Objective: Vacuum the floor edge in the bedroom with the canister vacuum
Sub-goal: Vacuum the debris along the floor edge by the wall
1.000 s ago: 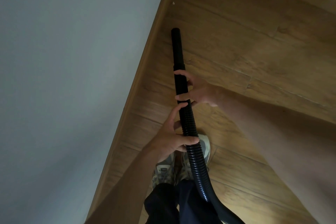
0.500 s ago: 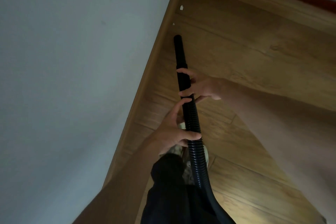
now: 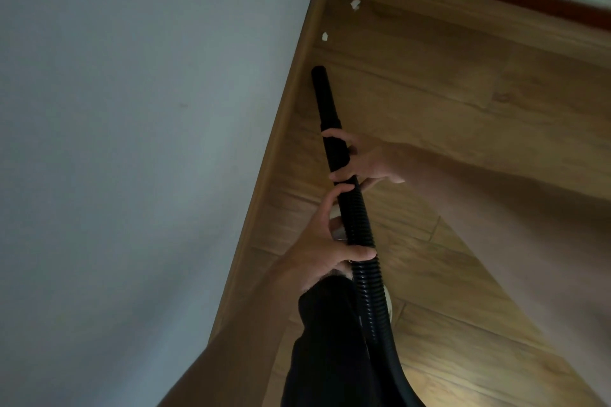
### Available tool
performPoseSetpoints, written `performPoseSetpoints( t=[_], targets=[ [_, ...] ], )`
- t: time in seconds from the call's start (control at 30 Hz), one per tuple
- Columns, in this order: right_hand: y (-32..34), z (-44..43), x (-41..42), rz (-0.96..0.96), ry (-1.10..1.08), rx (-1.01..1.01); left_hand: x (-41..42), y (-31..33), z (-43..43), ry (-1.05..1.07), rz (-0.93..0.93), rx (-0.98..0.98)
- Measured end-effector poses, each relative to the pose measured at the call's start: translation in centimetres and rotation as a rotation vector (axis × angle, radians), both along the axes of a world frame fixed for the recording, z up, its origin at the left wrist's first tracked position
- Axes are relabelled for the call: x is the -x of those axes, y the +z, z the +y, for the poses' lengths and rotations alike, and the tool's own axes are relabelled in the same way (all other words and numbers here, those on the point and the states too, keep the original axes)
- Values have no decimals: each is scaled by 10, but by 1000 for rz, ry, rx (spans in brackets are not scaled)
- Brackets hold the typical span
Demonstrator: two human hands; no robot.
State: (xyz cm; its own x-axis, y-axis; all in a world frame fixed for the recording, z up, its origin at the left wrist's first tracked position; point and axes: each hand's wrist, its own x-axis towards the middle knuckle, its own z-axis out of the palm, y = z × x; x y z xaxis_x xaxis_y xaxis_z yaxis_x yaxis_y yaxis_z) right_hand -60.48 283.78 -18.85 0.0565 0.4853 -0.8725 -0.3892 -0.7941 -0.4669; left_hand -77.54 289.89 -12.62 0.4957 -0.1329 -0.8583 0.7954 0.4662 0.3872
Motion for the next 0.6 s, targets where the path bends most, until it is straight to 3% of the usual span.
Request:
performPoseSetpoints(
  t=[0.6],
  targets=[
    [-14, 5, -31, -66, -81, -25, -36, -22, 12, -29, -31, -9]
  ],
)
